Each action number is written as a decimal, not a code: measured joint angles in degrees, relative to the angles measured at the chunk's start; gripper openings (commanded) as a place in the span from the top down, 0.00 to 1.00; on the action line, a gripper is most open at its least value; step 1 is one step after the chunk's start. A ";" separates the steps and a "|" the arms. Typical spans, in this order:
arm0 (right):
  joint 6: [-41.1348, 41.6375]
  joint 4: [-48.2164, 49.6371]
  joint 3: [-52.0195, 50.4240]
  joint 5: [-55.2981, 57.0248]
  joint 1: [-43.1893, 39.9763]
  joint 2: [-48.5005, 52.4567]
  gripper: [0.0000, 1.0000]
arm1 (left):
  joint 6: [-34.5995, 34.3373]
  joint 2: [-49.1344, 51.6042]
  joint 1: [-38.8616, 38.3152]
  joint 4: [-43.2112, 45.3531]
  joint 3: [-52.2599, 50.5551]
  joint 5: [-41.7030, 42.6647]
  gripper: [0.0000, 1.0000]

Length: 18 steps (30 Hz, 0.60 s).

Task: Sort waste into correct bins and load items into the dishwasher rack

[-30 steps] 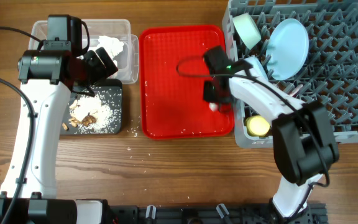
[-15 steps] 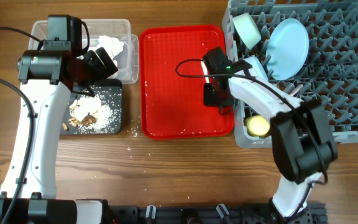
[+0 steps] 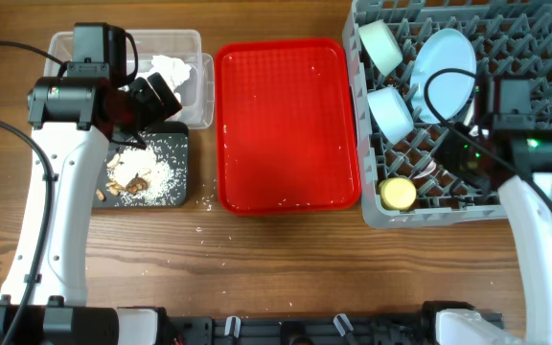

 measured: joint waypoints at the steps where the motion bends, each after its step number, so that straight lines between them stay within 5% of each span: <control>1: 0.37 1.40 -1.22 -0.92 0.00 1.97 0.59 | 0.00 0.00 0.02 0.00 0.00 0.00 0.00; 8: -3.82 5.01 -1.44 -9.22 0.00 5.55 0.58 | 0.00 0.00 0.00 0.02 0.00 -0.02 0.00; 9: -6.36 3.56 0.74 -11.89 0.00 2.21 0.00 | 0.00 0.00 0.00 0.00 0.00 -0.02 0.00; 12: -8.96 -0.15 6.80 -19.26 0.07 -14.25 0.00 | 0.00 0.04 0.00 -0.11 0.00 0.00 0.00; 18: -14.40 -2.40 7.34 -15.15 0.04 -33.59 0.00 | 0.00 0.04 0.00 0.00 0.00 -0.02 0.00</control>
